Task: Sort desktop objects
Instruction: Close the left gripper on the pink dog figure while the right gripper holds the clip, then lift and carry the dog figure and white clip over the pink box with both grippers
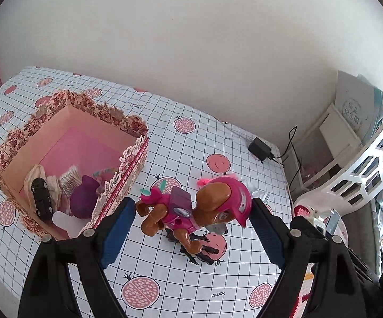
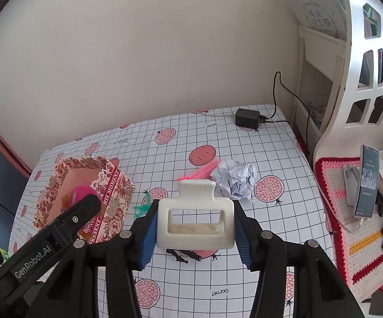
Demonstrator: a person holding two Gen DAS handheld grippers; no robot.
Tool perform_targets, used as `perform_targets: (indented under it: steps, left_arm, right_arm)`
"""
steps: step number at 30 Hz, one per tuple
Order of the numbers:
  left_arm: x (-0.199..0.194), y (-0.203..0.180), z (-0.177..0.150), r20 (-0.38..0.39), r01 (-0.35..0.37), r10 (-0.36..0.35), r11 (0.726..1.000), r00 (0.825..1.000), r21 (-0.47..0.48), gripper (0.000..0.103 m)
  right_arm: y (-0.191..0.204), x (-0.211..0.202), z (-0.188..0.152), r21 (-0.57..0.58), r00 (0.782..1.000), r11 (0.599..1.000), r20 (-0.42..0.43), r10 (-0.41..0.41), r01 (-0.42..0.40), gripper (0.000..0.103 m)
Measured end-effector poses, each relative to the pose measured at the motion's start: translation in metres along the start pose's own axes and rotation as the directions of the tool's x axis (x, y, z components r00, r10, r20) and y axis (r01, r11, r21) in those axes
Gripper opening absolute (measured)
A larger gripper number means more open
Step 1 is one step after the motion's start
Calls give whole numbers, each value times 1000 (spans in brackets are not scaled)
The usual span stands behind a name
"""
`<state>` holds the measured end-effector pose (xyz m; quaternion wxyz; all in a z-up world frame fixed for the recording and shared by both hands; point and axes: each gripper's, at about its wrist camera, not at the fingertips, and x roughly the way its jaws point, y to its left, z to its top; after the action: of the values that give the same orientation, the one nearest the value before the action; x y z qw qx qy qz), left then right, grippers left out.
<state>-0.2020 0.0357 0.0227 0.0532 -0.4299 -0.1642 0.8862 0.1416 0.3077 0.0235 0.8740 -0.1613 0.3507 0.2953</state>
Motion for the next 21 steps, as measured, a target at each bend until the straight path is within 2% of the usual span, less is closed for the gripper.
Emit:
perform_targets:
  steps: [12, 21]
  left_arm:
    - [-11, 24, 9, 29, -12, 13, 999, 1000, -38, 88]
    - [-14, 61, 15, 30, -34, 38, 992, 999, -121, 88]
  right_arm:
    - [22, 10, -2, -54, 997, 996, -1, 76, -76, 54]
    - [54, 29, -12, -109, 989, 984, -49, 137, -142, 54]
